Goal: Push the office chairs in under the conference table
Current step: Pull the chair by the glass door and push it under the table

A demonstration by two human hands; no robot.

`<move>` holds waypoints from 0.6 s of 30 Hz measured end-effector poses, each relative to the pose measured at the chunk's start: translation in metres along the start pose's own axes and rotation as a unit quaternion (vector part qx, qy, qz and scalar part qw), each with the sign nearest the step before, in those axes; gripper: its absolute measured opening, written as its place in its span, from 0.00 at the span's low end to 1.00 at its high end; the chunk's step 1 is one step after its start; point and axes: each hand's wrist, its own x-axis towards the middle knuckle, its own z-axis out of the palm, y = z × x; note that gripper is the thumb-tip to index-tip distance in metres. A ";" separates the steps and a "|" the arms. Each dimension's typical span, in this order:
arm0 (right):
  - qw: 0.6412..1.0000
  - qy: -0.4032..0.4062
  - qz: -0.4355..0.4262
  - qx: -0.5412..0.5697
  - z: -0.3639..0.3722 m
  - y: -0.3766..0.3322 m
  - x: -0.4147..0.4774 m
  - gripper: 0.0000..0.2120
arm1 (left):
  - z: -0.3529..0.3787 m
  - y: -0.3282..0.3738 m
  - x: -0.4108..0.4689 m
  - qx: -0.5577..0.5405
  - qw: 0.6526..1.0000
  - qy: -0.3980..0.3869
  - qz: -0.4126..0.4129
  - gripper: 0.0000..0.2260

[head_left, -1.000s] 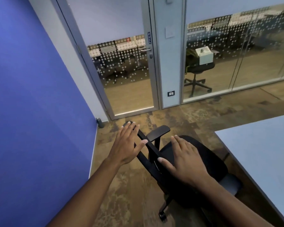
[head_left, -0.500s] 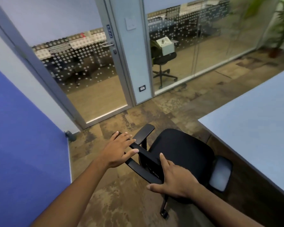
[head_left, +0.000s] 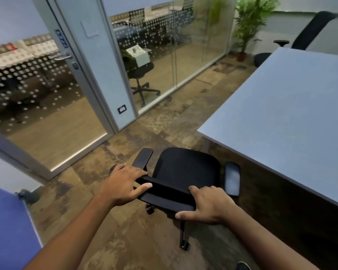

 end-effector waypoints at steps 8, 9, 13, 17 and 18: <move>0.999 0.031 0.000 0.005 0.011 0.014 -0.029 0.48 | 0.007 0.028 -0.013 -0.006 1.000 0.026 0.011 0.31; 0.999 0.033 0.002 0.006 0.013 0.019 -0.036 0.48 | 0.010 0.035 -0.014 -0.006 1.000 0.028 0.012 0.31; 0.999 0.036 0.001 0.012 0.018 0.030 -0.060 0.46 | 0.018 0.054 -0.019 -0.012 0.999 0.028 0.014 0.31; 0.999 0.033 0.007 0.028 0.020 0.035 -0.085 0.45 | 0.020 0.075 -0.026 -0.018 0.999 0.037 0.022 0.31; 0.999 0.029 0.015 0.031 0.021 0.040 -0.092 0.45 | 0.020 0.085 -0.023 -0.020 0.999 0.038 0.026 0.31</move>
